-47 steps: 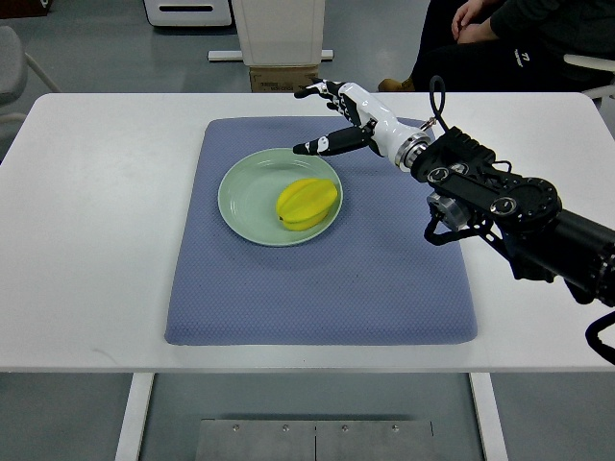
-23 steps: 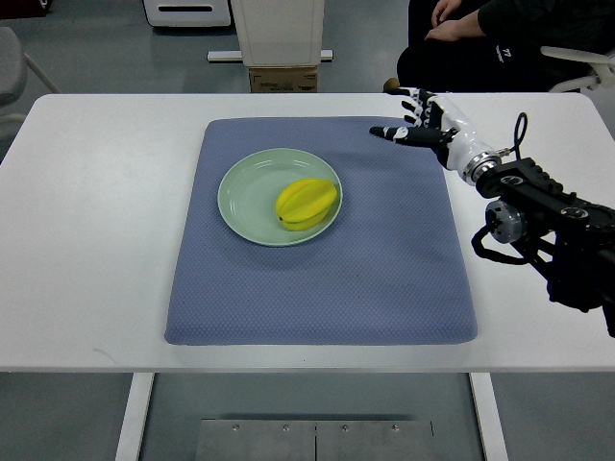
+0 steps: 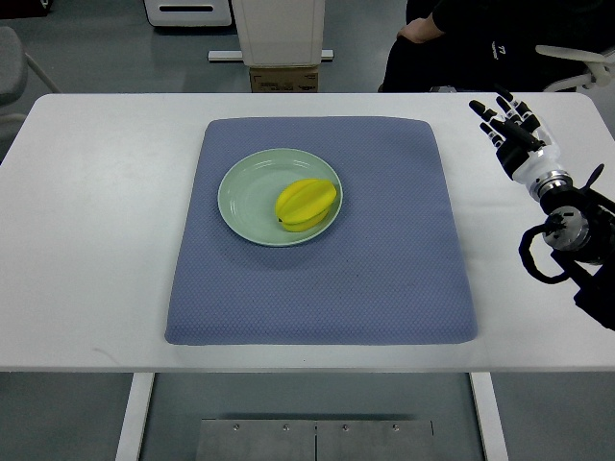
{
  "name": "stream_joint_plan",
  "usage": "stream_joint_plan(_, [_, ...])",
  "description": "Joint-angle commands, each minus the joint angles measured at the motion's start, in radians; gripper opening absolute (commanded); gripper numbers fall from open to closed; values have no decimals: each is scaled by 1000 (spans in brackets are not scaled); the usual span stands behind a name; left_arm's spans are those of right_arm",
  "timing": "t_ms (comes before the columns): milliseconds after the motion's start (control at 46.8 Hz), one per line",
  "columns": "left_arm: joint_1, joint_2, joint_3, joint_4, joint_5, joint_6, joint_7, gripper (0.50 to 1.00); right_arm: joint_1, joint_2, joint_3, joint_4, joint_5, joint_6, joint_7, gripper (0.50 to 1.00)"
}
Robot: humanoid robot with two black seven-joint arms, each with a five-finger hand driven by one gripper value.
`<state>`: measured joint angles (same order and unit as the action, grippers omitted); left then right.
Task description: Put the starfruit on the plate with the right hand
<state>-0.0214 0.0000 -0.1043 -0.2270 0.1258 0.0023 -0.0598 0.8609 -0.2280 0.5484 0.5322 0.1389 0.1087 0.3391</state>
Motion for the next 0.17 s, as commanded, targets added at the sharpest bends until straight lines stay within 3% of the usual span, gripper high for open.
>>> stream_joint_plan(0, [0, 0, 0, 0, 0, -1, 0, 1000, -17, 2, 8, 0, 1, -1, 3, 1000])
stream_joint_plan(150, [0, 0, 0, 0, 0, -1, 0, 1000, -34, 6, 21, -9, 1, -1, 8, 1000])
